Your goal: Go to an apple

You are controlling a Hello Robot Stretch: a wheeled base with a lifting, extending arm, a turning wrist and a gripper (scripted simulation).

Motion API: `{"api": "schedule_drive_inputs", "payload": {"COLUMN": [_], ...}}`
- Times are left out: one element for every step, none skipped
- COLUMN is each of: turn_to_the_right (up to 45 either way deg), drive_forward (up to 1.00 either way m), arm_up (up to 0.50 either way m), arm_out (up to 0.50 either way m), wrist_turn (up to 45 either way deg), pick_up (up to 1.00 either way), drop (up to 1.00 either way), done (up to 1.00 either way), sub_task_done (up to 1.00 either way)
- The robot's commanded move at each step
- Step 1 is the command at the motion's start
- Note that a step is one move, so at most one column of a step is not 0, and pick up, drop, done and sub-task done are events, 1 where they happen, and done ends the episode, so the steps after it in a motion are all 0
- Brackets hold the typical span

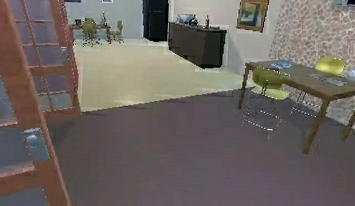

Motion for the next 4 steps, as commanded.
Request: {"api": "schedule_drive_inputs", "payload": {"turn_to_the_right": [0.0, -24.0, 0.0, 0.0], "drive_forward": [0.75, 0.00, 1.00, 1.00], "arm_up": [0.00, 0.00, 0.00, 0.00], "arm_out": [0.00, 0.00, 0.00, 0.00], "wrist_turn": [0.0, 0.0, 0.0, 0.0], "pick_up": [0.00, 0.00, 0.00, 0.00], "drop": [0.00, 0.00, 0.00, 0.00], "done": [0.00, 0.00, 0.00, 0.00], "sub_task_done": [0.00, 0.00, 0.00, 0.00]}}
